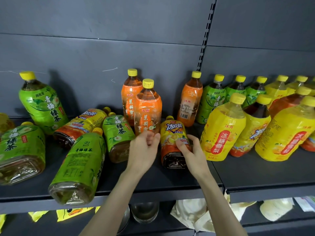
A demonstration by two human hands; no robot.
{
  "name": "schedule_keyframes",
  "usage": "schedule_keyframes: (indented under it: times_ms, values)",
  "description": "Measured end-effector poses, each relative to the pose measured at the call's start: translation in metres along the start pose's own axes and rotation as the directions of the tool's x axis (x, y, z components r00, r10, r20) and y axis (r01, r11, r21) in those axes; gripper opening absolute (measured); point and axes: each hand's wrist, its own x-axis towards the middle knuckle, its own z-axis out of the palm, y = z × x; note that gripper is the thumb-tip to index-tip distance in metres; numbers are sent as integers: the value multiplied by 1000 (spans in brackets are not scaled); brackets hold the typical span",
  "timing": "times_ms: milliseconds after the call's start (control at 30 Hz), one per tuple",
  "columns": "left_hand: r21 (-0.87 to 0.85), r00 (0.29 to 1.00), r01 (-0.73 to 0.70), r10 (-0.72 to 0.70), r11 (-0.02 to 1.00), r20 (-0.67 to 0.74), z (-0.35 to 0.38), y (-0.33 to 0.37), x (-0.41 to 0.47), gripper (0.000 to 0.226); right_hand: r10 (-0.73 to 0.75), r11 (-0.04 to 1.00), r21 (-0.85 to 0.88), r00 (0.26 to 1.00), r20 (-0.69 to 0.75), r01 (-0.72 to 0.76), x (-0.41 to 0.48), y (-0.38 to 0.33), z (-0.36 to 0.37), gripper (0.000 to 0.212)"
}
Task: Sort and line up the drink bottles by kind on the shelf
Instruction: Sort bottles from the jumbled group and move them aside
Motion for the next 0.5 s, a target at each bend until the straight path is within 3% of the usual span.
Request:
schedule_keyframes:
  times_ms: [133,233,300,500]
  values:
    - [36,948,189,-192,981,255,20,-3,9,54,2,988,153,1000,4,-2,-11,9,0,52]
    - [-161,891,351,-276,922,360,31,-10,18,59,-27,979,204,1000,1,26,-20,17,-1,58]
    - [-239,894,371,-274,897,355,32,-9,19,56,-43,972,231,999,6,40,-25,22,-3,68]
    - [-303,944,266,-183,915,276,25,-1,18,63,-230,948,229,973,6,222,-37,26,-14,59]
